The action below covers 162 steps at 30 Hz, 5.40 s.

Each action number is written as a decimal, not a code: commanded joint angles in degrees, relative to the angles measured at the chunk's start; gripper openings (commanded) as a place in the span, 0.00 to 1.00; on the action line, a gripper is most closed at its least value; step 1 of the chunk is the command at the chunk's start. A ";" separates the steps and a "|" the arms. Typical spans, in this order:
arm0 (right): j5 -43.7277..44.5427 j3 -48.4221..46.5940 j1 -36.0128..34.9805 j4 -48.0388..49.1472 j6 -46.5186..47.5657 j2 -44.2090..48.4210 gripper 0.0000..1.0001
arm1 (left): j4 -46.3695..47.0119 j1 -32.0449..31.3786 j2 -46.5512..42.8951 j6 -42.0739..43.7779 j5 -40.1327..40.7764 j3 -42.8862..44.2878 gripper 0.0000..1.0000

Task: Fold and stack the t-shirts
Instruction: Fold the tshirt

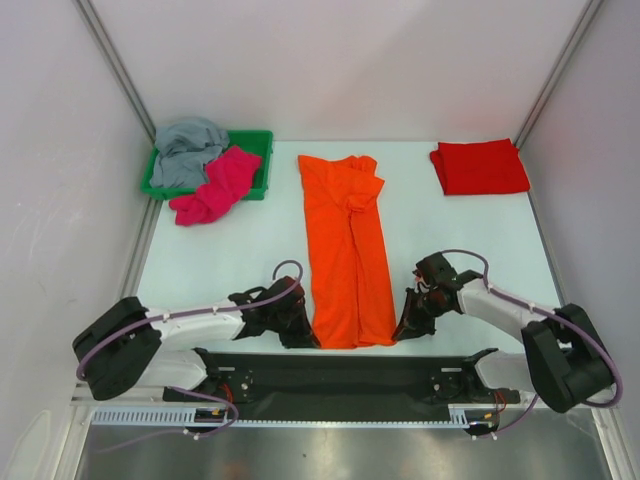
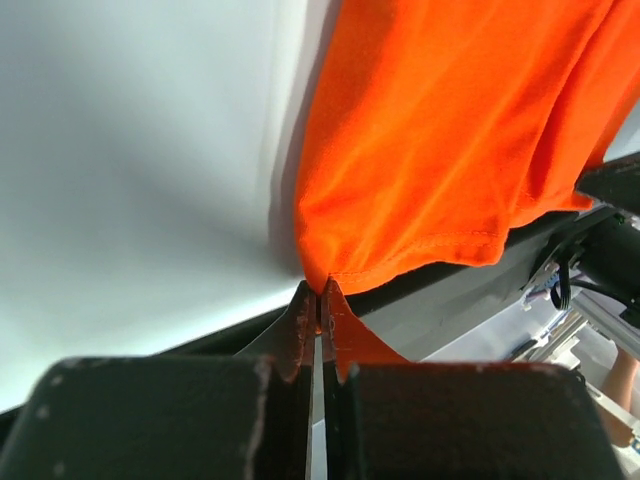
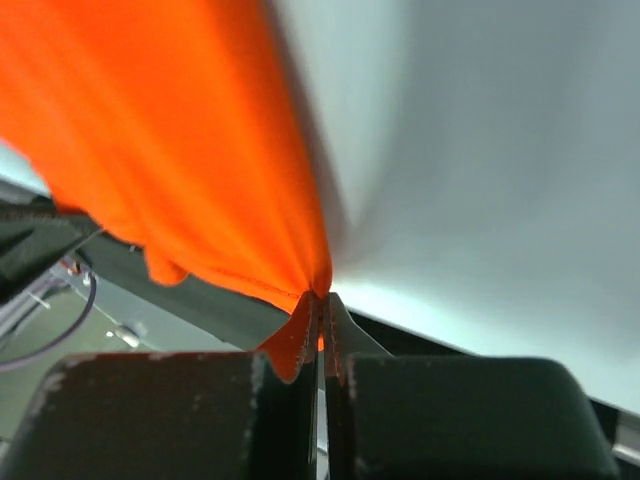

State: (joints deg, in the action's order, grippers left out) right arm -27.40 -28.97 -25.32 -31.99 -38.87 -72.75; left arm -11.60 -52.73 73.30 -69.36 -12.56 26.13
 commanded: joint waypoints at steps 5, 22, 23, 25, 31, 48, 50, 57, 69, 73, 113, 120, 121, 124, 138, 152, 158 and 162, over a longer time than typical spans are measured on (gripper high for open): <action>-1.60 0.32 -7.10 -4.31 -6.38 9.72 0.00 | -8.51 -1.84 -11.06 -0.33 1.30 -2.40 0.00; 2.88 -21.71 -4.48 -14.07 -0.60 2.01 0.00 | -20.93 7.01 -18.55 8.44 2.45 7.96 0.00; 1.92 -22.87 -3.43 -13.81 0.71 0.78 0.00 | -20.92 10.94 -16.98 11.50 1.67 8.84 0.00; 0.95 -26.03 -0.61 -13.71 2.39 -4.22 0.00 | -19.62 14.92 -14.51 14.68 -1.13 12.43 0.00; -0.20 -40.79 3.08 -14.15 8.98 -20.72 0.00 | -21.45 23.63 4.72 28.81 -4.14 31.56 0.00; -1.69 -67.61 8.88 -18.99 13.91 -46.95 0.00 | -26.37 31.46 33.84 39.13 -8.45 57.71 0.00; -1.78 -69.72 9.24 -19.34 13.91 -47.83 0.00 | -26.28 31.90 34.54 39.39 -8.97 59.21 0.00; -2.48 -73.94 10.03 -19.61 13.47 -51.79 0.00 | -26.37 32.25 38.94 40.18 -10.38 63.87 0.00; -2.31 -79.13 11.08 -19.95 14.35 -56.79 0.06 | -26.55 34.01 44.47 40.27 -9.68 67.56 0.15; -2.48 -80.98 12.05 -19.61 14.18 -58.55 0.11 | -26.38 34.45 46.49 40.62 -10.29 70.19 0.26; 10.96 -89.59 7.30 -24.35 23.32 -61.80 0.50 | -24.61 33.83 39.10 48.98 -8.53 63.25 0.49; 10.79 -90.47 7.04 -23.03 22.53 -63.48 0.46 | -24.08 33.83 42.79 47.22 -8.63 65.79 0.49; 10.61 -90.65 7.04 -23.03 22.52 -63.74 0.45 | -24.61 33.83 43.15 47.13 -8.28 66.15 0.49; 10.96 -91.44 6.78 -23.21 22.44 -63.83 0.42 | -24.44 33.83 43.42 46.95 -7.57 65.81 0.49; 10.87 -94.78 6.42 -24.61 21.38 -65.50 0.29 | -27.60 33.83 48.69 46.25 -6.78 71.87 0.46; 14.13 -90.30 6.42 -24.08 22.96 -63.21 0.36 | -27.52 33.66 49.48 45.46 -6.87 71.34 0.47; 13.95 -90.03 6.07 -23.65 23.14 -63.65 0.34 | -26.99 33.57 50.10 44.67 -6.87 71.52 0.44; 13.60 -90.30 5.99 -23.38 22.44 -64.01 0.30 | -26.72 33.31 51.07 44.23 -6.69 72.39 0.42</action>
State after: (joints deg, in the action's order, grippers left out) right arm -14.35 -118.87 -18.81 -55.81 -16.82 -137.80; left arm -39.55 -19.16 123.76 -24.18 -19.27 95.72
